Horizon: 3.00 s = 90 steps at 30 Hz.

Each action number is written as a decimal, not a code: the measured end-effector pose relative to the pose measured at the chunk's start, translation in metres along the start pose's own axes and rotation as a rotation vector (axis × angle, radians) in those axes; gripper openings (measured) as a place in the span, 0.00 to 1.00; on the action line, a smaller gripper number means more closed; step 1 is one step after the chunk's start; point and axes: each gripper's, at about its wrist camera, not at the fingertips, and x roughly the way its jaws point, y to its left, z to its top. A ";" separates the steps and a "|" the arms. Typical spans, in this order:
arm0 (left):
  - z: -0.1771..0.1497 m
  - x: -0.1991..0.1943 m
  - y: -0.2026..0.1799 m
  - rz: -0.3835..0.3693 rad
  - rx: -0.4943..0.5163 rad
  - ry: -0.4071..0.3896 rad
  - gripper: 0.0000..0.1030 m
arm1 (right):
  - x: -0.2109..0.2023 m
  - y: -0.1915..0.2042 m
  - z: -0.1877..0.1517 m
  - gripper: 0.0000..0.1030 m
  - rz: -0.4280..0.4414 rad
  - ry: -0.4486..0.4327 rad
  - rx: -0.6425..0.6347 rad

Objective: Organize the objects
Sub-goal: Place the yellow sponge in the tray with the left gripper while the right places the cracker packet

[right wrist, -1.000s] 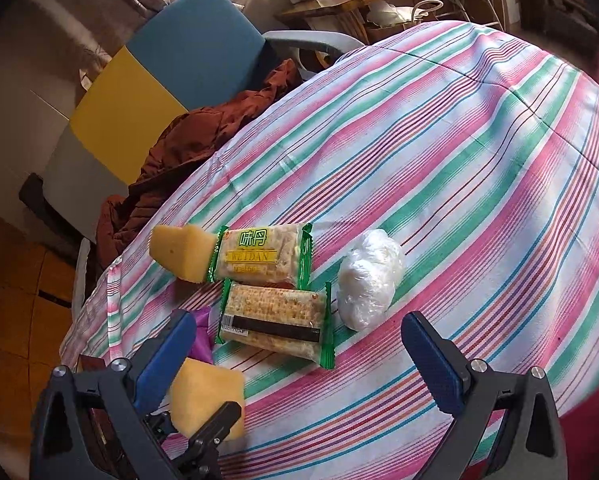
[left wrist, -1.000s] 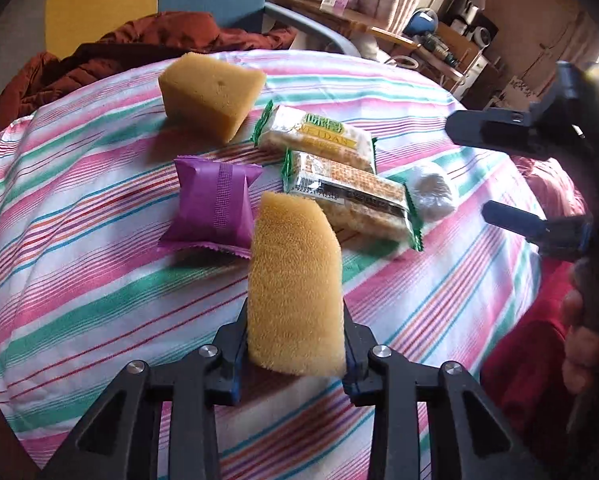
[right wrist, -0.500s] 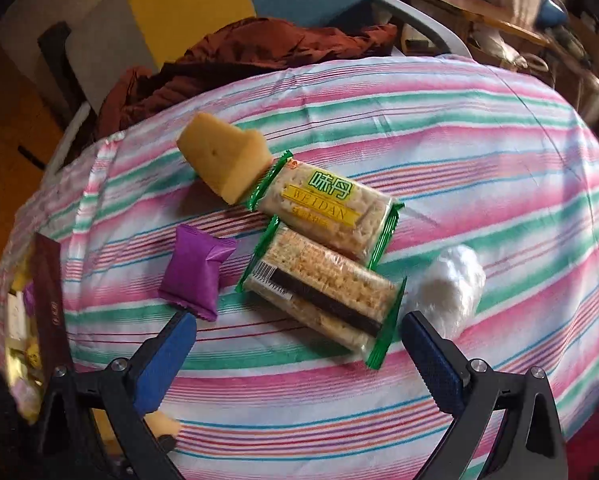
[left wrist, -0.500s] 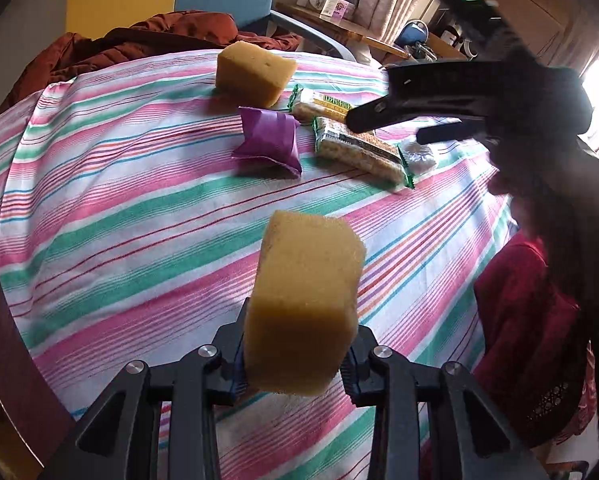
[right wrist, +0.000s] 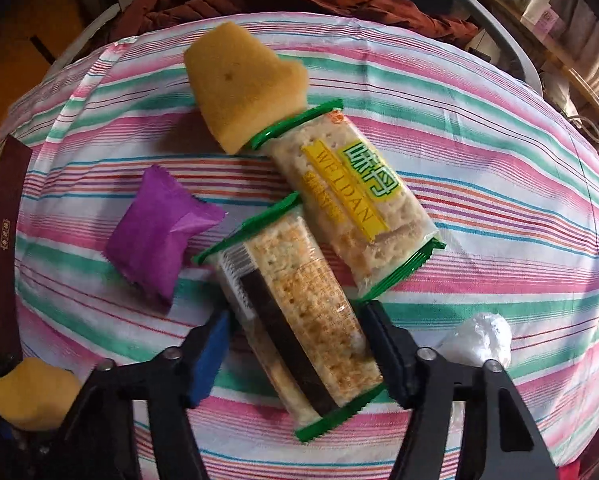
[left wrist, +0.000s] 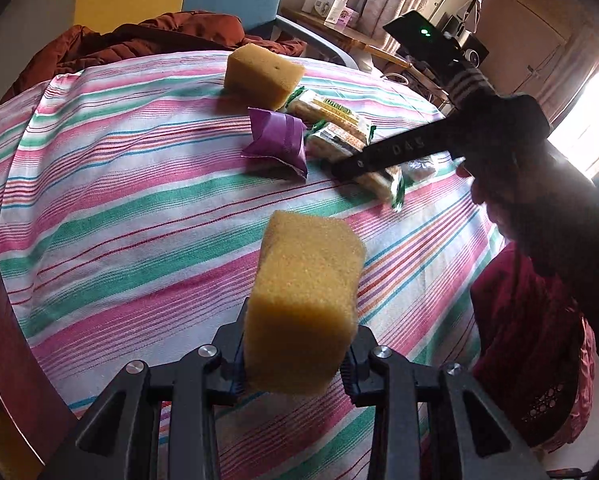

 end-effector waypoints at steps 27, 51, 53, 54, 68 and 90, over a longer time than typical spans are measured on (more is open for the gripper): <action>-0.033 -0.058 -0.024 0.077 0.070 -0.095 0.34 | -0.021 0.019 -0.041 0.45 0.029 -0.112 0.141; -0.058 -0.178 0.046 0.201 -0.135 -0.332 0.34 | -0.111 0.107 -0.081 0.45 0.371 -0.285 0.159; -0.064 -0.186 0.056 0.227 -0.164 -0.348 0.34 | -0.117 0.131 -0.077 0.45 0.376 -0.298 0.101; -0.067 -0.189 0.061 0.246 -0.176 -0.353 0.34 | -0.118 0.143 -0.074 0.45 0.382 -0.300 0.074; -0.100 -0.206 0.112 0.348 -0.318 -0.368 0.34 | -0.108 0.268 -0.056 0.45 0.440 -0.248 -0.157; -0.100 -0.203 0.156 0.340 -0.425 -0.359 0.34 | -0.088 0.317 0.031 0.52 0.390 -0.318 -0.181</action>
